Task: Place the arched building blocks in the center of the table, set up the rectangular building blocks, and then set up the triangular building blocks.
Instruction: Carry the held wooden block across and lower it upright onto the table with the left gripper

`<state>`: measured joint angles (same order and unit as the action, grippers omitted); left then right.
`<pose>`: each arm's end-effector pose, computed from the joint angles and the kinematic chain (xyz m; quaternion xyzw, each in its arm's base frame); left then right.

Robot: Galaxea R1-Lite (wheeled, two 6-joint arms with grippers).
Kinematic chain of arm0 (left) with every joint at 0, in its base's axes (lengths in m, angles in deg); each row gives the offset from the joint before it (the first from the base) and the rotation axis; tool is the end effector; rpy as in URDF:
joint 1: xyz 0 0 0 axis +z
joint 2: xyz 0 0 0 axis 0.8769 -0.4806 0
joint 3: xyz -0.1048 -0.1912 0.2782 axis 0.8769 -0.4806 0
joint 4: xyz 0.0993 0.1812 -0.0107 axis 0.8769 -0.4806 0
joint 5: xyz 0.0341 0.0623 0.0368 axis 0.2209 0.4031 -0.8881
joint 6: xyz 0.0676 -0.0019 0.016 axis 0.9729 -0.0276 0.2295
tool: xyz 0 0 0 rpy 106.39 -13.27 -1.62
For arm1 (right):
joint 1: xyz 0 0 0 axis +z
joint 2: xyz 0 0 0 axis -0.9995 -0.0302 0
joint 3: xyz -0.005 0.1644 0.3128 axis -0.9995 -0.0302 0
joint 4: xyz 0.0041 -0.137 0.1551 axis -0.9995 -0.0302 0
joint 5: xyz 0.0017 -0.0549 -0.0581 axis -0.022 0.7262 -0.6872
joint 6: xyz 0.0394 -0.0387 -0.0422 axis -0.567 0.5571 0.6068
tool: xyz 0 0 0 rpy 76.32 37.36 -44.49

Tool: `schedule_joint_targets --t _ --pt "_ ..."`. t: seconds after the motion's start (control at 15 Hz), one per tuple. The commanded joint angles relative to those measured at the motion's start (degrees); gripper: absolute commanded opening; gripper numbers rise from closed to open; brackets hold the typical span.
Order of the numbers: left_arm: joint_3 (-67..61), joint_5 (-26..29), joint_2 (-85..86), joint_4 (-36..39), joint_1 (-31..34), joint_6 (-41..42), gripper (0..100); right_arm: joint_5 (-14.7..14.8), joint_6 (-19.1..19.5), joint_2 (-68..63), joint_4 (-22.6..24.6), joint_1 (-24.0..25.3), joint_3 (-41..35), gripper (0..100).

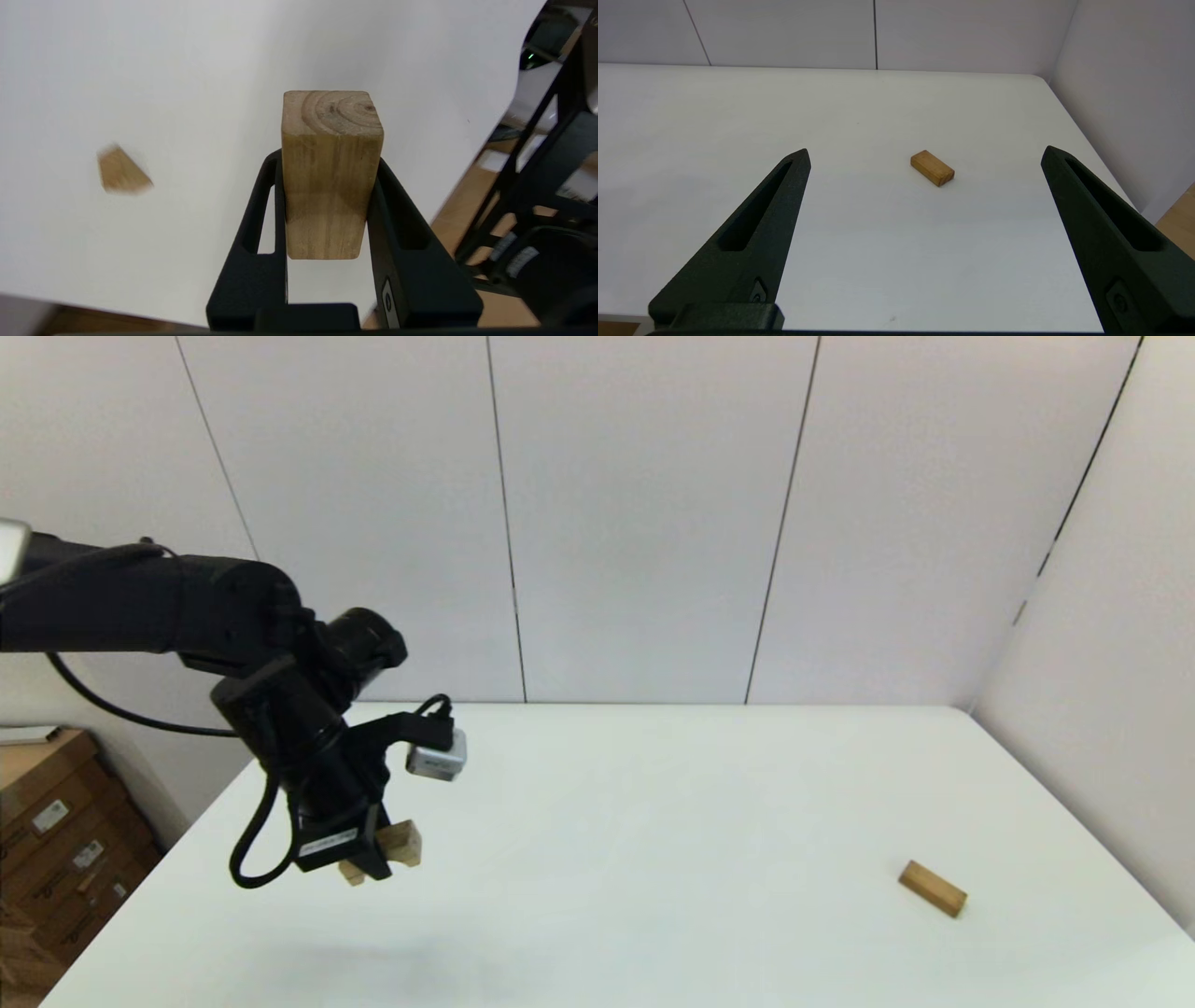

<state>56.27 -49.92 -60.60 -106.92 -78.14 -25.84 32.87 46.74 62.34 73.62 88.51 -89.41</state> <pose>0.3376 -0.1150 0.1527 0.3764 0.5060 -0.4683 0.6189 -0.0113 0.0005 0.0751 -0.0052 0.0004 0.0064 1.0000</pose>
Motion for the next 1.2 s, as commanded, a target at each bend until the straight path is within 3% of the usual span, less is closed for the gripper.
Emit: schedule_joint_targets --t 0.07,0.47,0.8,1.2 --pt "8.26 -0.11 -8.68 -0.34 -7.13 0.65 0 -0.04 0.02 0.01 0.02 0.02 -0.09 100" --pt "17.67 -0.46 -17.82 -0.25 -16.98 0.21 0 -0.04 0.02 0.01 0.02 0.02 -0.09 100" --pt "25.58 -1.17 -24.24 -0.16 -21.81 -7.0 0 -0.04 0.02 0.01 0.02 0.02 -0.09 100" --pt "28.74 -1.25 -28.98 3.0 -25.94 -7.26 0 -0.04 0.02 0.01 0.02 0.02 -0.09 100"
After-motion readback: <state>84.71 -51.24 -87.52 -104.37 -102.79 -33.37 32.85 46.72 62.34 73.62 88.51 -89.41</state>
